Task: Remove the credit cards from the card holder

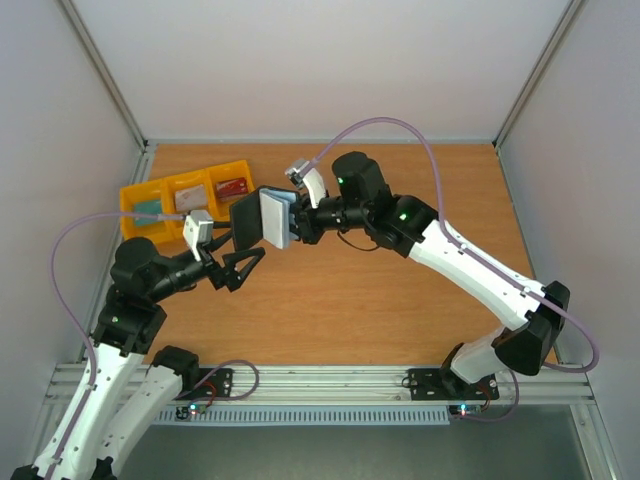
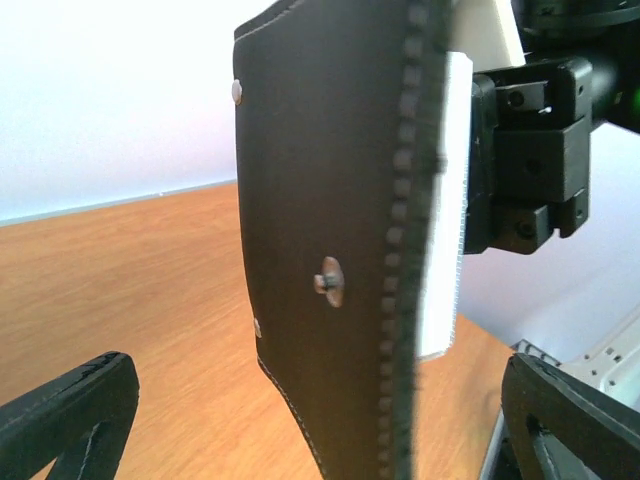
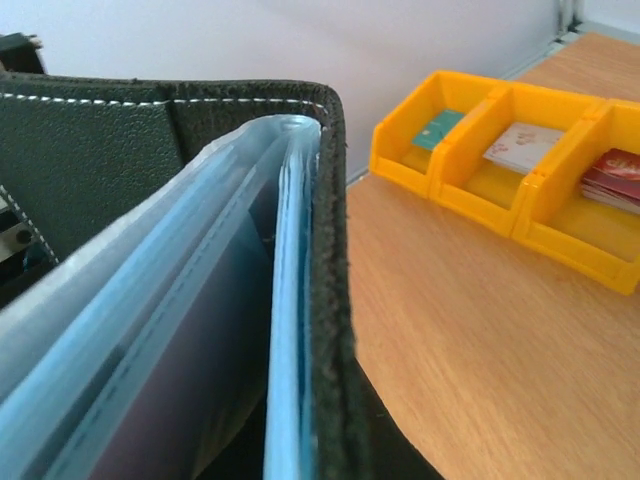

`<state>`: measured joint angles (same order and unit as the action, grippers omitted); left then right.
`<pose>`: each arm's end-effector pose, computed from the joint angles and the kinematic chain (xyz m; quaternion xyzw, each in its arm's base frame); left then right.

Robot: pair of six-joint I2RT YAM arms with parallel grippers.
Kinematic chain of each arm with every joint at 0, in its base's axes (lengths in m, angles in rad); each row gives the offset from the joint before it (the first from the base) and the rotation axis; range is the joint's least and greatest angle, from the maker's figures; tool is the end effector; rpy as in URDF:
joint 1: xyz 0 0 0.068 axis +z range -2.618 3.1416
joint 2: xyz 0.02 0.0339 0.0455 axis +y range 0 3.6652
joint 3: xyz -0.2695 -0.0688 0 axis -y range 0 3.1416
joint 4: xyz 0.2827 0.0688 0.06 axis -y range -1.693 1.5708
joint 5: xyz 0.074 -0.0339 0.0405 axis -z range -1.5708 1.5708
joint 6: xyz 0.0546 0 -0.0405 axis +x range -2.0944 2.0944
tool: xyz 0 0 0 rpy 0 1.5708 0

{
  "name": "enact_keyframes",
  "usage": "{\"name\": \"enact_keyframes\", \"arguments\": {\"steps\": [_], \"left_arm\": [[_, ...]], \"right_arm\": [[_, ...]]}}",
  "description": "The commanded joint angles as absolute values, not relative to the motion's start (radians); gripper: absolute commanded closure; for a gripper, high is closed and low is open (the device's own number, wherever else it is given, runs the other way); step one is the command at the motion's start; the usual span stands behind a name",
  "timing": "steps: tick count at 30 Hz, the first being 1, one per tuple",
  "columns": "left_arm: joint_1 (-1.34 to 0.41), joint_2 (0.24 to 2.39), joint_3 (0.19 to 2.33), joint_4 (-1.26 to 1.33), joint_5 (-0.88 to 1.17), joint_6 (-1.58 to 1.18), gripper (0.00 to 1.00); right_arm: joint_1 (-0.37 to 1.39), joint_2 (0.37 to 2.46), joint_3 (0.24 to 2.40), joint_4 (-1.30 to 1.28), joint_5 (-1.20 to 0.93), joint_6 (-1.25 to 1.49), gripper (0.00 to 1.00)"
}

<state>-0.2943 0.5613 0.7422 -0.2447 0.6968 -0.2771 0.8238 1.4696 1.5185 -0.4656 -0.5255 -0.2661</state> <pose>0.1571 -0.0842 0.3594 0.2395 0.6835 -0.4201 0.5468 0.2402 0.2997 0.4063 -0.5407 0.6186 0.3543 0.4466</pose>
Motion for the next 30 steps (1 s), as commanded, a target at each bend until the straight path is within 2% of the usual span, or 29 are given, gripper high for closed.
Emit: {"name": "enact_keyframes", "arguments": {"steps": [1, 7, 13, 19, 30], "left_arm": [[-0.296, 0.559, 0.771, -0.281, 0.638, -0.179, 0.01], [-0.297, 0.562, 0.770, -0.320, 0.543, -0.128, 0.01], [-0.297, 0.569, 0.774, -0.317, 0.570, -0.130, 0.01], [-0.297, 0.573, 0.780, -0.347, 0.487, -0.115, 0.01], [-0.296, 0.593, 0.774, -0.281, 0.587, -0.168, 0.01]], "right_arm": [[0.851, 1.493, 1.553, -0.481, -0.357, -0.153, 0.99], [0.900, 1.529, 1.585, -0.518, -0.299, -0.154, 0.99], [0.919, 1.547, 1.601, -0.538, -0.263, -0.136, 0.99], [0.960, 1.563, 1.618, -0.547, -0.224, -0.139, 0.99], [0.976, 1.617, 1.672, -0.589, -0.146, -0.127, 0.99]]}}
